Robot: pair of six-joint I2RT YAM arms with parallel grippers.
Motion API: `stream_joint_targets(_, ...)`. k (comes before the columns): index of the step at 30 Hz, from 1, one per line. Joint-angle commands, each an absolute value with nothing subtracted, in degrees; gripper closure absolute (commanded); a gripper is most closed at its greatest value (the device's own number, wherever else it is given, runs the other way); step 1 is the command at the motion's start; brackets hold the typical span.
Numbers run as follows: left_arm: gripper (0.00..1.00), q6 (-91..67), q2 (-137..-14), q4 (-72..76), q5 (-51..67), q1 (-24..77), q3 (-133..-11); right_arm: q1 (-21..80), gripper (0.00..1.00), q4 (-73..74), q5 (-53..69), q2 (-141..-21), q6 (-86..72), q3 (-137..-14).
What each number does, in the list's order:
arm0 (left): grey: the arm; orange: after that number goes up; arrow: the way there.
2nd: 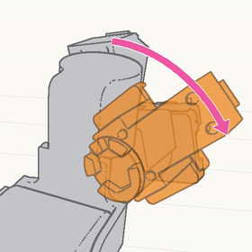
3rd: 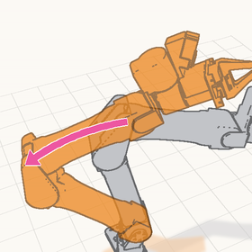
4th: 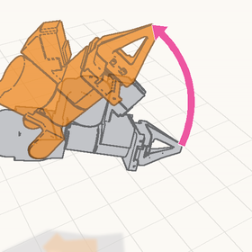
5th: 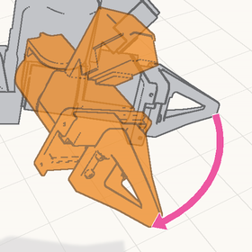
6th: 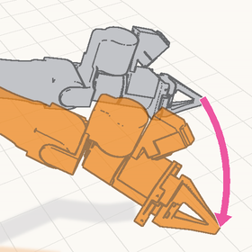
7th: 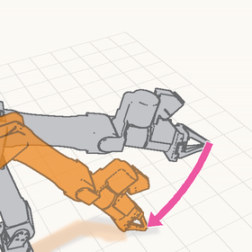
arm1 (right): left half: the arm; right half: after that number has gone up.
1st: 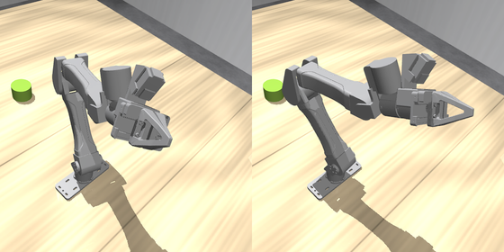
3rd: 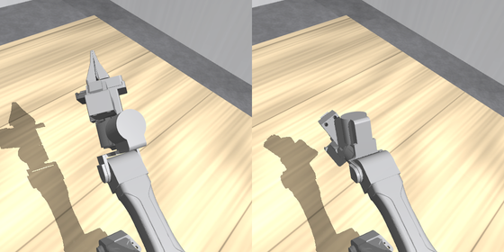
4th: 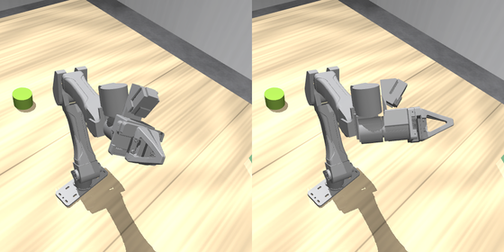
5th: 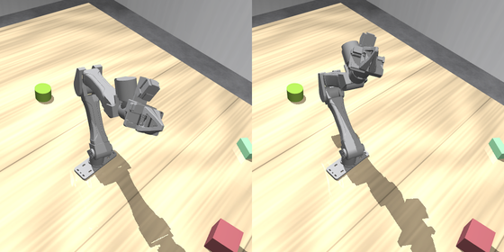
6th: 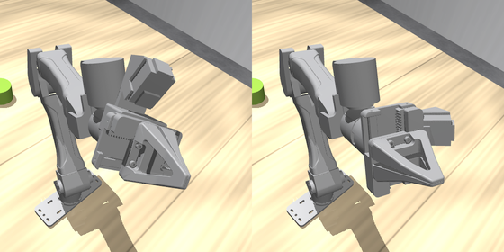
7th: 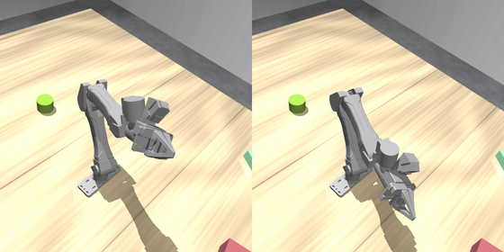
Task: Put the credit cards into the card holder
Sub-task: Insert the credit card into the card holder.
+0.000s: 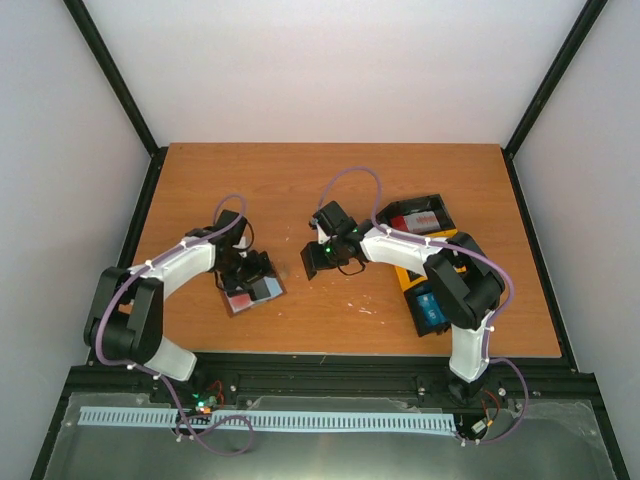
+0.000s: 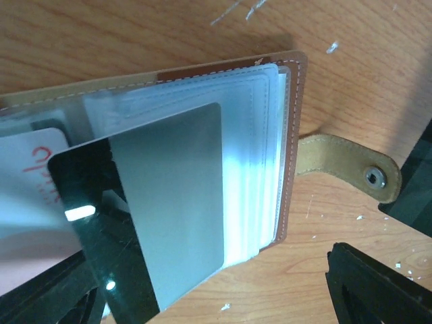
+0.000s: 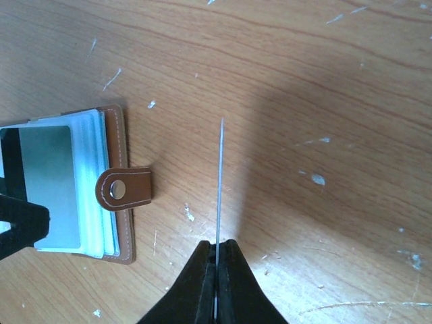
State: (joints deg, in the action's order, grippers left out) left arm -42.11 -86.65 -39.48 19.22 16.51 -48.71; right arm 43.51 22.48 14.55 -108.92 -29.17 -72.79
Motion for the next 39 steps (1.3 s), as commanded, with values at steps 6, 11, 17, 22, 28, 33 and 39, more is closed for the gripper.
stream_joint_targets(6,0.21,-46.1,-81.8,-43.0,14.4,16.7,-49.7,44.9,0.97,20.1,16.8,-108.7,-27.1,-72.9)
stream_joint_targets(11,0.16,-45.9,-81.9,-43.3,14.2,16.7,-48.5,45.4,0.97,20.9,15.9,-108.7,-27.0,-73.8)
stream_joint_targets(17,0.27,-45.1,-83.3,-39.9,17.3,16.7,-47.2,47.1,0.97,22.9,13.3,-108.9,-25.5,-75.6)
stream_joint_targets(22,0.39,-43.9,-85.6,-38.1,18.3,16.7,-48.0,49.2,0.97,25.2,8.5,-109.3,-24.2,-77.6)
stream_joint_targets(28,0.38,-41.9,-88.2,-36.9,20.0,16.7,-48.9,51.7,0.97,24.6,3.6,-107.3,-21.6,-78.2)
stream_joint_targets(33,0.35,-40.8,-89.0,-35.6,21.8,16.7,-48.9,53.9,0.97,24.4,5.2,-108.5,-19.2,-79.6)
stream_joint_targets(39,0.35,-40.2,-87.9,-34.3,23.4,16.7,-48.9,54.9,0.97,22.9,5.4,-107.8,-19.0,-79.3)
